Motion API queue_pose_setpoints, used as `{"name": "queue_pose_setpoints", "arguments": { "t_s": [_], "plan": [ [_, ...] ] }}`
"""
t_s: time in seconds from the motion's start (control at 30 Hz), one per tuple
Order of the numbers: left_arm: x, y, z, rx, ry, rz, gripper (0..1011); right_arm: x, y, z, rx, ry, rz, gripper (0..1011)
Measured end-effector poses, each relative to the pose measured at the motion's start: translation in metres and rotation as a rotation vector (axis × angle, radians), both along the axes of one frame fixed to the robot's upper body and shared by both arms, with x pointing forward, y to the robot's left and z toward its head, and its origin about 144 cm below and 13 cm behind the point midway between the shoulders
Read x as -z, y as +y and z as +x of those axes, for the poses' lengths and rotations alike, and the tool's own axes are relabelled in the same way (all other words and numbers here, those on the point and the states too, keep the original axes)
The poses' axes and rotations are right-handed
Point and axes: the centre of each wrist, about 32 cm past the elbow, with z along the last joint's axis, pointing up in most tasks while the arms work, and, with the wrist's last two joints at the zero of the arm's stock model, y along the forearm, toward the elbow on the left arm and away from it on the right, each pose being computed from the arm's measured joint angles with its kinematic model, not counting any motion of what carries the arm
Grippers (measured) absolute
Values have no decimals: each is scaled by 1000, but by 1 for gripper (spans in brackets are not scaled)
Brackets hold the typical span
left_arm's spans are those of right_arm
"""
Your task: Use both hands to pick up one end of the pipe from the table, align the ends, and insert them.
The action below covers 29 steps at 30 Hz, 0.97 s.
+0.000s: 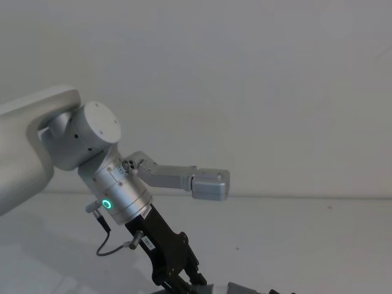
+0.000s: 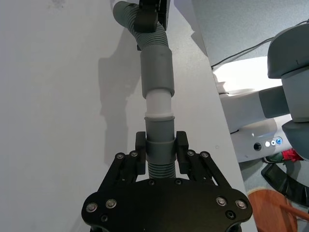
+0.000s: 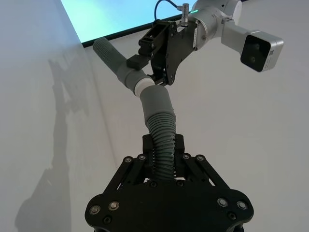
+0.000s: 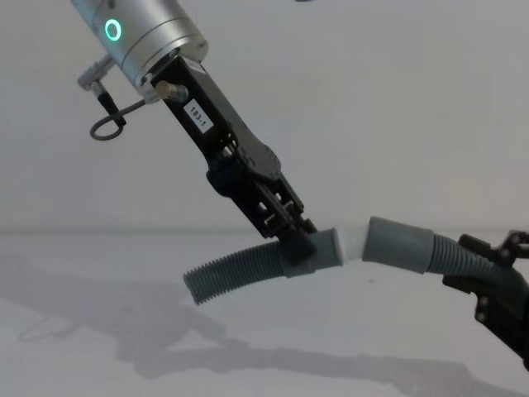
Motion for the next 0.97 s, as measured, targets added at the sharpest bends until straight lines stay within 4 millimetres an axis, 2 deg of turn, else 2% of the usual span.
{"name": "queue_pose_setpoints", "arguments": {
  "t_s": [0.97],
  "plan": [
    [0, -1, -3, -11, 11, 12, 332, 0, -2, 1, 1, -2, -9, 212]
  ]
}}
